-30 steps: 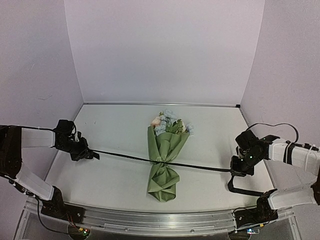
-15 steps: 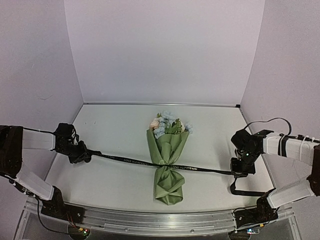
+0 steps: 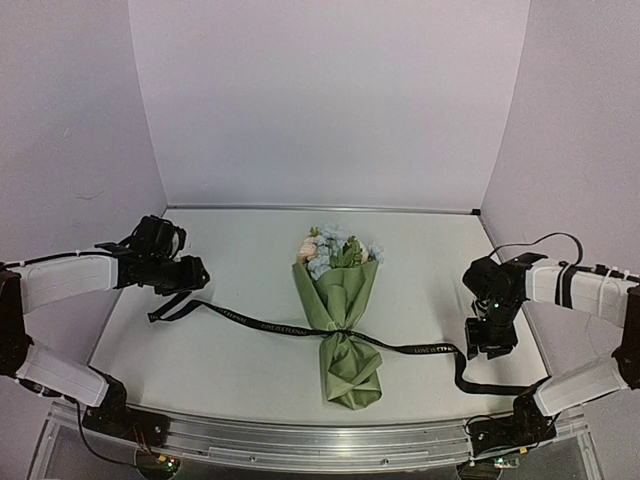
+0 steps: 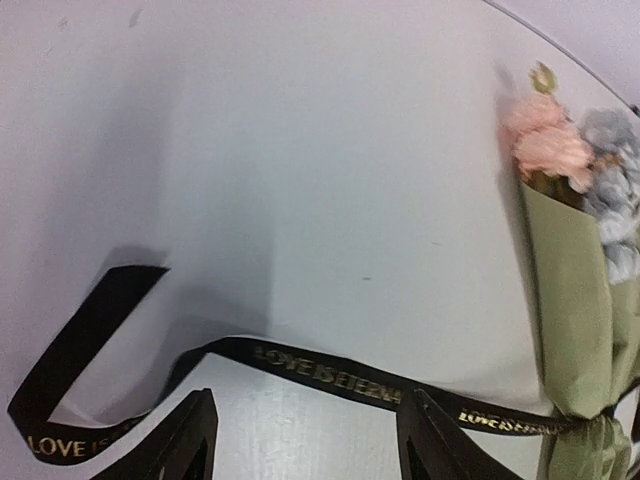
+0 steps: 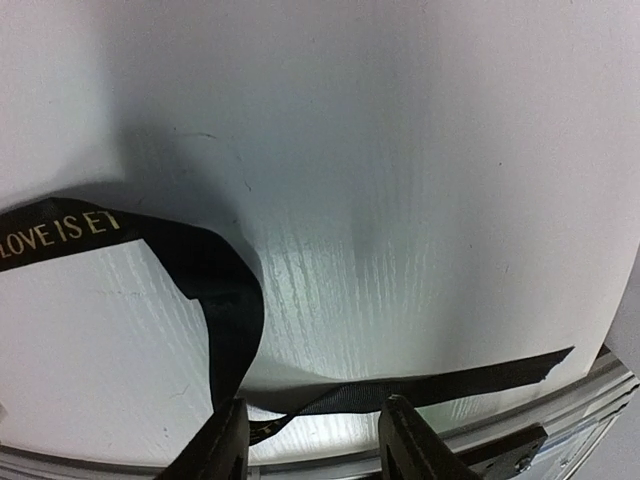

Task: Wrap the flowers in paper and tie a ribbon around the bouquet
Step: Tie the ribbon around the folded bouquet.

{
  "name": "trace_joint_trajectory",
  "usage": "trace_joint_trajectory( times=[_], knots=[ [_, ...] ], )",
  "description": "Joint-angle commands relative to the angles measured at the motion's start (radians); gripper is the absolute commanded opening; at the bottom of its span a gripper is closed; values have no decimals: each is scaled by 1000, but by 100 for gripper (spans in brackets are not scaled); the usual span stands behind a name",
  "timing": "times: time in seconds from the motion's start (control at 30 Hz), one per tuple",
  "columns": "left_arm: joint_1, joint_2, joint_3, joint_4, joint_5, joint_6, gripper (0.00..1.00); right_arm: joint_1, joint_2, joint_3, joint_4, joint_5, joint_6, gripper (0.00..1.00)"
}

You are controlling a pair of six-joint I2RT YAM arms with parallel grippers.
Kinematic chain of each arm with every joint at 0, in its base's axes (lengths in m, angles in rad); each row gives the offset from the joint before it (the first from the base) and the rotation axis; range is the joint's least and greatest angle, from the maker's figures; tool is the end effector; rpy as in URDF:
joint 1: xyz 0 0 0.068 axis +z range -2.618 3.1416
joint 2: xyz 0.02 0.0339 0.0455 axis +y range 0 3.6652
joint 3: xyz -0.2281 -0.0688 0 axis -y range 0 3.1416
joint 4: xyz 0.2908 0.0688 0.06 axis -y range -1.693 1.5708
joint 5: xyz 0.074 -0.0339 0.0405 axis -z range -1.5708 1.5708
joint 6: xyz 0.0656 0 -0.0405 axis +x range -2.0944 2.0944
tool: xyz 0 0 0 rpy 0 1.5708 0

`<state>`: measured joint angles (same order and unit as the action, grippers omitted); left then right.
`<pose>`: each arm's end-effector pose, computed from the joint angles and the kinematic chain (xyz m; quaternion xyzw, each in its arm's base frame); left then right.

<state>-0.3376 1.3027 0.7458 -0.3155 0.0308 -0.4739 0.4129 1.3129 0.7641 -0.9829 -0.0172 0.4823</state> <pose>0.3087 -0.1105 0.1238 -0.0587 0.9377 -0.1483 0.3086 0.2255 0.1000 0.0941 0.0345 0.9992 0.0162 0.0139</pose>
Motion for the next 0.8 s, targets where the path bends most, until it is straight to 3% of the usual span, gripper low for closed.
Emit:
trace_joint_trajectory(
  times=[0.0, 0.17, 0.33, 0.77],
  knots=[
    [-128, 1, 96, -36, -36, 140, 64, 10, -50, 58, -58, -8, -41, 48],
    [-209, 87, 154, -46, -63, 174, 64, 106, -35, 99, -36, -68, -18, 49],
    [-221, 141, 190, -18, 16, 178, 64, 276, 78, 138, 88, -107, 83, 45],
    [-311, 349, 367, -196, 50, 465, 66, 535, 406, 249, 361, -171, 299, 34]
  ],
)
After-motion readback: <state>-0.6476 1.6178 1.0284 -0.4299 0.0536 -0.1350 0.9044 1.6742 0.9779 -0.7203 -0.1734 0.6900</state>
